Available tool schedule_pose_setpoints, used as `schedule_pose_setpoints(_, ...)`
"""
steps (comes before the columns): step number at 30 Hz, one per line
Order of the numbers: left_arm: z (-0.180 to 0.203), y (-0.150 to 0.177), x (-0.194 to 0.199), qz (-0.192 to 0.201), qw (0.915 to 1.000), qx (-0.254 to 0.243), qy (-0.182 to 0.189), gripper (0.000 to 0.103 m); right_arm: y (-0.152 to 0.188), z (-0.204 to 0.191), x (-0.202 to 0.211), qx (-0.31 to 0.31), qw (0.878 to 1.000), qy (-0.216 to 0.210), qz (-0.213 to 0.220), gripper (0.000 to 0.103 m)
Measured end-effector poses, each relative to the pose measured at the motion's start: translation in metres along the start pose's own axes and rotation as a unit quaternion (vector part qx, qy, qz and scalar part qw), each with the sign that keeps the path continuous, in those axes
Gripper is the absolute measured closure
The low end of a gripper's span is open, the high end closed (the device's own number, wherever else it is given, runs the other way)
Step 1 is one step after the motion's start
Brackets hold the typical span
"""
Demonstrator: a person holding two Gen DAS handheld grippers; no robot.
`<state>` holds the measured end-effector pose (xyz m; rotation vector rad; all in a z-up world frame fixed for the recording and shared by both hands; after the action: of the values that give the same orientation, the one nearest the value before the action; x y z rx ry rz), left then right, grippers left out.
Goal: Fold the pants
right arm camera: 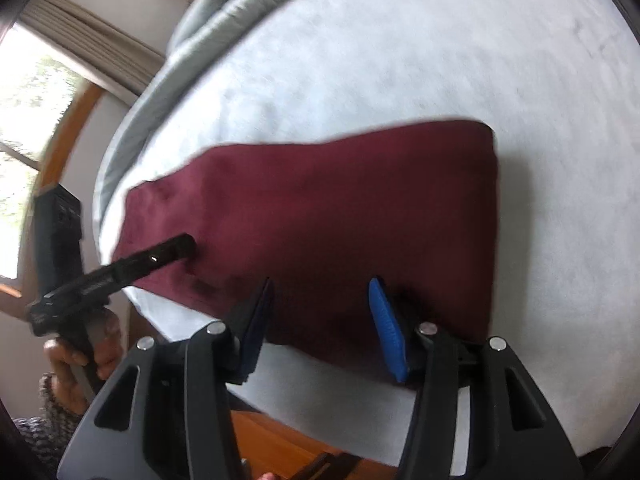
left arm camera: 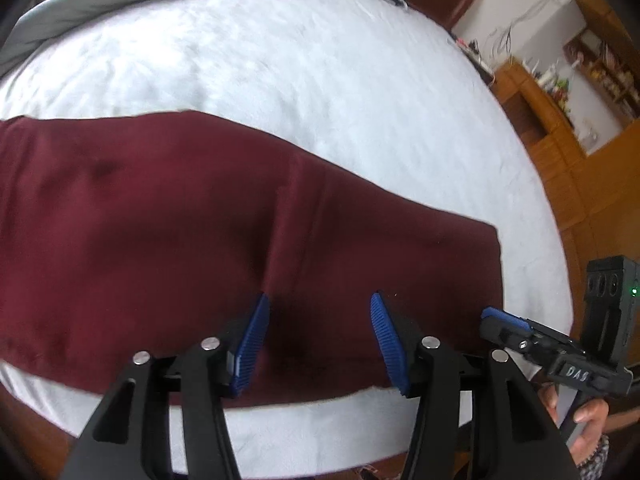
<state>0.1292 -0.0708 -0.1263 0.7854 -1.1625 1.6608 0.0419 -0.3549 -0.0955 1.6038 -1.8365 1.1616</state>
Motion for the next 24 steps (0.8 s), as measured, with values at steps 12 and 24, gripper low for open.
schedule_pose_setpoints(12, -0.196, 0.060, 0.077, 0.036, 0.9730, 0.205, -0.100, 0.038, -0.009, -0.057, -0.048, 0.055, 0.998, -0.003, -0.030, 0.045)
schedule_pose_setpoints(24, -0.287, 0.039, 0.063, 0.100, 0.9312, 0.350, 0.010, 0.038, -0.010, -0.055, -0.074, 0.054, 0.998, 0.009, -0.044, 0.043)
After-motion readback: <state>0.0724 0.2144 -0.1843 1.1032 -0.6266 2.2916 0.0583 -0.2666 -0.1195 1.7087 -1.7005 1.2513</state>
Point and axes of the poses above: each gripper's, at about its wrist camera, not at the fingertips, and x roughly against the way its jaws point, z to its right, y to its underside, the point moved 3 cm from there along -x, roughly the way its jaws point, and after that the axes turned 2 degrees about -y, right-handed, at the moved point
